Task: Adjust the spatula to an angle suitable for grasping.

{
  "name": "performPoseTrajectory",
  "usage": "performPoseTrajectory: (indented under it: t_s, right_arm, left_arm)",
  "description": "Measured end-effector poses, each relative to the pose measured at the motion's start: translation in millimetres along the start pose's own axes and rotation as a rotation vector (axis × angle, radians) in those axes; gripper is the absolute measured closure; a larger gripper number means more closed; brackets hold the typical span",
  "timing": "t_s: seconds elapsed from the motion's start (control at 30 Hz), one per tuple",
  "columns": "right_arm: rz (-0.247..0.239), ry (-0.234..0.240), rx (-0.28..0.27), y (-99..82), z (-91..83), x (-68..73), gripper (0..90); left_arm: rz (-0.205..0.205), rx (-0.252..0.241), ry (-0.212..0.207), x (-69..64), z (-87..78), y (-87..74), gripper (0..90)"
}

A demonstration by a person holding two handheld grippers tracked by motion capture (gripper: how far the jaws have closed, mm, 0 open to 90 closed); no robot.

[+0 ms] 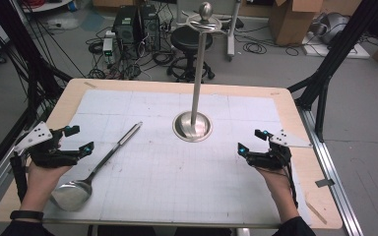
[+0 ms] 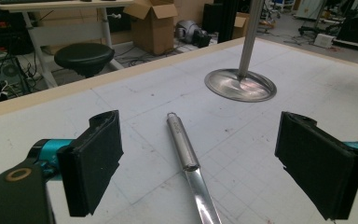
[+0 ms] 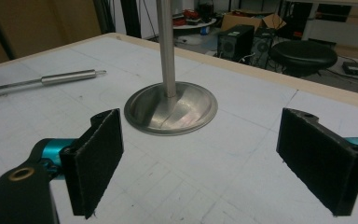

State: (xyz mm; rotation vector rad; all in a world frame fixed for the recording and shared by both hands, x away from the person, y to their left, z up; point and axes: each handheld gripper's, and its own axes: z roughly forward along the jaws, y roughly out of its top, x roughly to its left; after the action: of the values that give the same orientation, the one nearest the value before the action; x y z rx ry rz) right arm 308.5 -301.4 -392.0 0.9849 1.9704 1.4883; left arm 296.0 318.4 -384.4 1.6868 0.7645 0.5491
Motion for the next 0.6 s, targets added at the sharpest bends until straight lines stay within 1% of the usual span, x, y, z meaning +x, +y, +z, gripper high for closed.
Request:
performPoseTrajectory:
  t_s: [0.17, 0.27, 0.37, 0.5, 0.53, 0.6]
  right_arm:
    - [0.003, -0.005, -0.001, -0.2, -0.1, -0.7, 13.8]
    - [0.013, -0.007, 0.007, -0.7, 0.7, -1.3, 13.8]
    - [0.018, -0.014, 0.002, -0.8, 1.6, -1.9, 13.8]
    - [0.023, -0.013, 0.001, -0.7, 2.6, -2.1, 13.8]
    - [0.031, -0.004, -0.001, -1.1, 3.4, -2.9, 13.8]
    - [0.035, -0.009, 0.000, -1.1, 3.7, -2.9, 13.8]
  left_arm:
    - [-0.003, 0.000, 0.001, -0.2, 0.1, 0.0, 15.3]
    - [-0.001, 0.001, 0.001, -0.1, -0.1, 0.2, 15.3]
    - [-0.003, 0.002, -0.004, -0.7, -0.5, 0.2, 15.2]
    - [-0.006, -0.007, -0.007, -1.6, -1.5, 0.7, 15.2]
    - [-0.006, -0.005, -0.005, -1.8, -1.8, 0.7, 15.3]
    - [0.002, -0.002, -0.002, -2.4, -2.6, 1.1, 15.2]
